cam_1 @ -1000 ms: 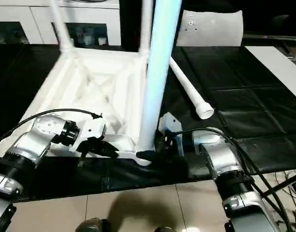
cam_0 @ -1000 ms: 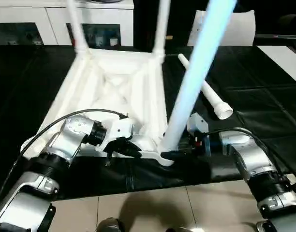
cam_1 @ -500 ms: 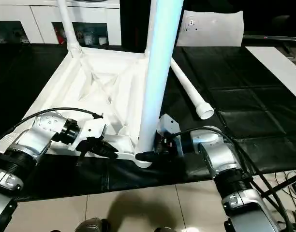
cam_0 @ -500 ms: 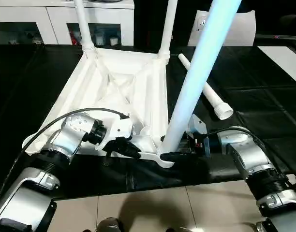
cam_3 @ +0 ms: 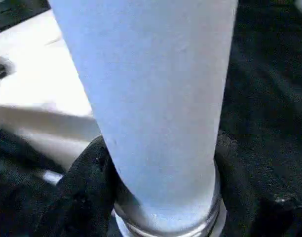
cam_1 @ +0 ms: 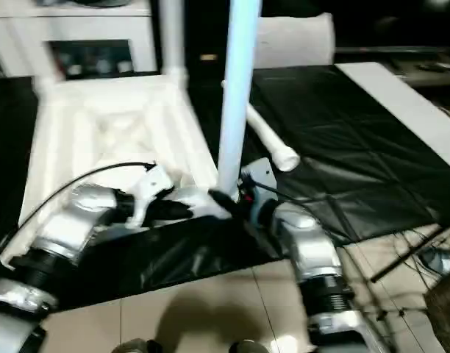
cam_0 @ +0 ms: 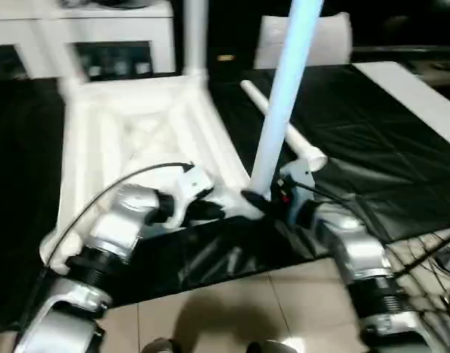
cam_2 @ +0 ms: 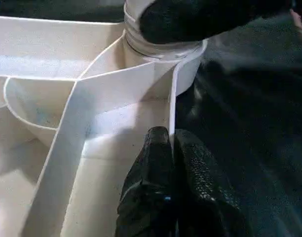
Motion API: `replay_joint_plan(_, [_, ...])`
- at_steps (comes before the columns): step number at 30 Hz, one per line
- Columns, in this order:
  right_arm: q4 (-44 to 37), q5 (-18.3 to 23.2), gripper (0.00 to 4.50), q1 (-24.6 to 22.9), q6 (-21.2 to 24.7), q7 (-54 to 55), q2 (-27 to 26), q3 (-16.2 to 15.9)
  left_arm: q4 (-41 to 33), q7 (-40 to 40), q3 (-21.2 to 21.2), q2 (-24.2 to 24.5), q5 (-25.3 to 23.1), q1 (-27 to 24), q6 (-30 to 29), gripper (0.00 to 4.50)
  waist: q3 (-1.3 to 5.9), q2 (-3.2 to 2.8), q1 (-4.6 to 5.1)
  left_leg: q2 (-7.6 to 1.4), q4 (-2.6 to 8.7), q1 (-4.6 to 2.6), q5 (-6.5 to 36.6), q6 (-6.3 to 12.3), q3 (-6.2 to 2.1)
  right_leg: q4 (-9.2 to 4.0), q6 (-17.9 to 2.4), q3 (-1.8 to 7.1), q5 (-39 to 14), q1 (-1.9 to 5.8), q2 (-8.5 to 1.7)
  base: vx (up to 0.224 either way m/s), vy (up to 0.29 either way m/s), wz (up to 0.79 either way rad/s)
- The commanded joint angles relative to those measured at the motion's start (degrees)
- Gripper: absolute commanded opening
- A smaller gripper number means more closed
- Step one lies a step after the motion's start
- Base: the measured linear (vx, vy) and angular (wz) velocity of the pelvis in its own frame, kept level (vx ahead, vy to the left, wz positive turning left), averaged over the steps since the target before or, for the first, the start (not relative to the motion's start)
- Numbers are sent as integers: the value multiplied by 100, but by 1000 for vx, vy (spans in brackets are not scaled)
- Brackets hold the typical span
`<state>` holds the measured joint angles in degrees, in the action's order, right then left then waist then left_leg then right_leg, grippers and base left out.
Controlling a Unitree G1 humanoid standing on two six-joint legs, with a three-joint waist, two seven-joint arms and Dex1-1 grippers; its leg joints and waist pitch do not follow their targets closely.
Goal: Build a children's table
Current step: Rotate leg to tighten
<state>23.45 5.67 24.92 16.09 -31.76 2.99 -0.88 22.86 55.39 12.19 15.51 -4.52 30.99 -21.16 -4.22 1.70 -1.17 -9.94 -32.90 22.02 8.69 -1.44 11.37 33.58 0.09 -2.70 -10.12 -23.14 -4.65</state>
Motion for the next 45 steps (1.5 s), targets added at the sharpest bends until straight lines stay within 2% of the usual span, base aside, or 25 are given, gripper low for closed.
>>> replay_joint_plan(1, [304, 112, 257, 209, 316, 476, -839, -444, -310, -799, 100, -678, 54, 156, -220, 0, 281, -28, 43, -302, 449, -214, 3006, -381, -303, -631, -575, 165, -3723, 28, -423, 0, 0, 0])
replay_joint_plan(2, [459, 129, 257, 348, 325, 783, -1026, -356, -331, -1036, 96, -807, -20, 193, -302, 0, 288, -35, 63, -307, 458, -212, 3037, -405, -308, -627, -577, 165, -3698, 28, -420, 0, 0, 0])
replay_joint_plan(4, [581, 107, 257, 494, 254, 1000, -1234, -298, -422, -1225, 148, -909, -134, 216, -404, 0, 295, -58, 151, -303, 479, -212, 3279, -455, -349, -632, -546, 98, -3559, 58, -390, 0, 0, 0])
replay_joint_plan(5, [590, 116, 257, 515, 208, 973, -1267, -302, -439, -1229, 168, -913, -151, 217, -413, 0, 294, -69, 154, -305, 490, -201, 3328, -458, -350, -637, -531, 96, -3493, 65, -389, 0, 0, 0])
replay_joint_plan(6, [572, 124, 310, 518, 166, 935, -1301, -288, -464, -1236, 181, -907, -159, 215, -440, 0, 308, -71, 150, -300, 490, -213, 3366, -432, -335, -652, -535, 94, -3333, 59, -392, 0, 0, 0])
replay_joint_plan(8, [485, 164, 322, 457, 54, 844, -1253, -210, -452, -1152, 230, -742, -229, 205, -326, 0, 321, -51, 144, -301, 494, -197, 3247, -367, -308, -639, -611, 103, -3052, 59, -404, 0, 0, 0])
replay_joint_plan(9, [457, 168, 331, 429, 33, 825, -1214, -195, -450, -1112, 229, -682, -240, 193, -302, 0, 323, -56, 132, -307, 496, -196, 3171, -341, -297, -626, -659, 115, -2929, 58, -417, 0, 0, 0])
replay_joint_plan(10, [420, 159, 360, 388, -13, 777, -1156, -196, -443, -1060, 216, -618, -237, 179, -258, 0, 333, -55, 127, -308, 498, -183, 3067, -323, -282, -606, -717, 126, -2767, 71, -414, 0, 0, 0])
replay_joint_plan(11, [401, 140, 360, 369, -37, 772, -1138, -192, -455, -1044, 211, -587, -238, 167, -250, 0, 340, -61, 114, -314, 498, -182, 2977, -305, -268, -590, -767, 140, -2612, 70, -415, 0, 0, 0])
replay_joint_plan(13, [199, 137, 377, 184, -200, 439, -813, -188, -463, -737, 163, -321, -177, 87, -60, 0, 350, -56, 101, -311, 496, -164, 2825, -252, -247, -570, -827, 149, -2418, 95, -417, 0, 0, 0])
replay_joint_plan(15, [157, 125, 401, 140, -268, 336, -716, -208, -461, -662, 169, -246, -172, 68, 24, 0, 368, -52, 77, -318, 490, -146, 2571, -179, -223, -539, -892, 165, -2117, 125, -418, 0, 0, 0])
replay_joint_plan(16, [16, 88, 409, -5, -435, -37, -388, -287, -392, -402, 177, -37, -129, 27, 292, 0, 380, -51, 40, -319, 481, -147, 2376, -123, -212, -519, -923, 158, -1953, 152, -413, 0, 0, 0])
replay_joint_plan(18, [-66, 94, 423, -78, -479, -247, -216, -311, -351, -222, 185, 67, -84, 12, 466, 0, 387, -51, 24, -331, 466, -148, 2211, -39, -181, -497, -1009, 177, -1752, 144, -408, 0, 0, 0])
replay_joint_plan(20, [-159, 159, 444, -154, -554, -606, 80, -272, -236, 169, 211, 257, 9, 12, 872, 0, 412, -38, -3, -316, 441, -138, 2056, 24, -169, -479, -1064, 174, -1679, 172, -404, 0, 0, 0])
replay_joint_plan(21, [-187, 176, 444, -174, -616, -814, 253, -261, -190, 419, 242, 367, 65, 11, 987, 0, 407, -25, -33, -315, 422, -131, 1959, 60, -157, -467, -1088, 180, -1639, 181, -414, 0, 0, 0])
replay_joint_plan(22, [-201, 182, 444, -181, -660, -1036, 419, -247, -118, 685, 305, 498, 94, 20, 1161, 0, 415, -54, -62, -317, 410, -133, 1862, 89, -147, -454, -1116, 188, -1589, 177, -415, 0, 0, 0])
replay_joint_plan(23, [-206, 189, 444, -178, -685, -1185, 519, -244, -69, 860, 351, 579, 109, 28, 1298, 0, 421, -48, -85, -318, 404, -127, 1791, 112, -146, -443, -1122, 183, -1551, 190, -416, 0, 0, 0])
replay_joint_plan(25, [-232, 214, 444, -170, -772, -1581, 771, -296, 65, 1234, 424, 724, 198, 68, 1503, 0, 443, -65, -155, -340, 383, -191, 1533, 124, -109, -386, -1281, 182, -1135, 163, -391, 0, 0, 0])
replay_joint_plan(26, [-249, 247, 444, -157, -806, -1861, 941, -364, 148, 1501, 469, 805, 269, 102, 1647, 0, 451, -74, -166, -333, 381, -176, 1450, 146, -115, -363, -1324, 174, -1017, 190, -382, 0, 0, 0])
replay_joint_plan(27, [-239, 244, 444, -138, -853, -2072, 1072, -434, 204, 1684, 508, 862, 302, 134, 1704, 0, 464, -84, -217, -330, 374, -171, 1288, 184, -109, -326, -1374, 161, -787, 216, -369, 0, 0, 0])
replay_joint_plan(30, [-194, 216, 444, -92, -989, -2672, 1368, -627, 393, 2171, 636, 1005, 310, 235, 2001, 0, 463, -87, -274, -347, 365, -166, 1133, 253, -95, -266, -1513, 144, -441, 236, -354, 0, 0, 0])
replay_joint_plan(34, [-94, 233, 444, 11, -1105, -3302, 1635, -839, 666, 2646, 762, 1104, 316, 401, 2277, 0, 446, -78, -370, -366, 370, -191, 1415, 159, -86, -295, -1527, 146, -881, 226, -391, 0, 0, 0])
replay_joint_plan(38, [126, 206, 444, 177, -1290, -3859, 1800, -1063, 973, 3076, 951, 1156, 287, 591, 2636, 0, 414, -82, -417, -375, 391, -219, 1798, -16, -101, -350, -1408, 154, -1438, 190, -411, 0, 0, 0])
replay_joint_plan(40, [215, 223, 444, 252, -1281, -4016, 1805, -1099, 1064, 3197, 990, 1144, 271, 652, 2728, 0, 407, -72, -426, -383, 402, -221, 1878, -64, -103, -353, -1388, 161, -1518, 184, -417, 0, 0, 0])
replay_joint_plan(45, [297, 288, 398, 369, -1169, -4350, 1831, -1208, 1271, 3420, 1070, 1098, 214, 813, 2926, 0, 421, -59, -460, -386, 398, -203, 1774, -39, -116, -325, -1410, 155, -1380, 206, -420, 0, 0, 0])
